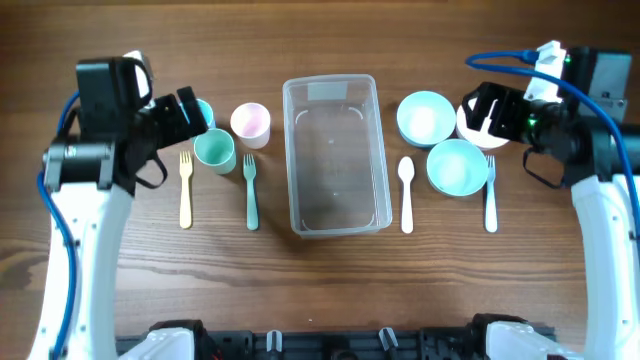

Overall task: Pack container
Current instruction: 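Reach the right gripper to the green bowl and grasp its rim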

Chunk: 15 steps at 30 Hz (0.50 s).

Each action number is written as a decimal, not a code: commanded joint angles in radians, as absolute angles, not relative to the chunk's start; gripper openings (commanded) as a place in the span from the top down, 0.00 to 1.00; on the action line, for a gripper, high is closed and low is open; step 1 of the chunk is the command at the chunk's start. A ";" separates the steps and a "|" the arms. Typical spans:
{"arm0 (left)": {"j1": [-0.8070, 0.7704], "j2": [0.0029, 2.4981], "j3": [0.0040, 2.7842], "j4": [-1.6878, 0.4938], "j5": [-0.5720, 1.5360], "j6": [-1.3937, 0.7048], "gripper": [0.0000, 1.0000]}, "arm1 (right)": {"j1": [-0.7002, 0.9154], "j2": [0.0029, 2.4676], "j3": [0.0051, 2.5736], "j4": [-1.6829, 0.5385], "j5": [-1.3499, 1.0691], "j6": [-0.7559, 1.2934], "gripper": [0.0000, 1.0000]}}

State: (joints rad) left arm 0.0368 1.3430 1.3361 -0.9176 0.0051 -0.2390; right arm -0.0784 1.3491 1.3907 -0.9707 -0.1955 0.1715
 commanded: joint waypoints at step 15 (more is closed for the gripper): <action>0.095 1.422 1.362 -0.984 0.010 -0.241 0.00 | -0.177 1.795 1.270 -1.013 -0.093 0.268 0.18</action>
State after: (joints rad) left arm 0.0902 1.4178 1.3392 -0.9848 0.0051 -0.2386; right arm -0.1795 1.7702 1.3136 -1.0431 -0.1219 0.2493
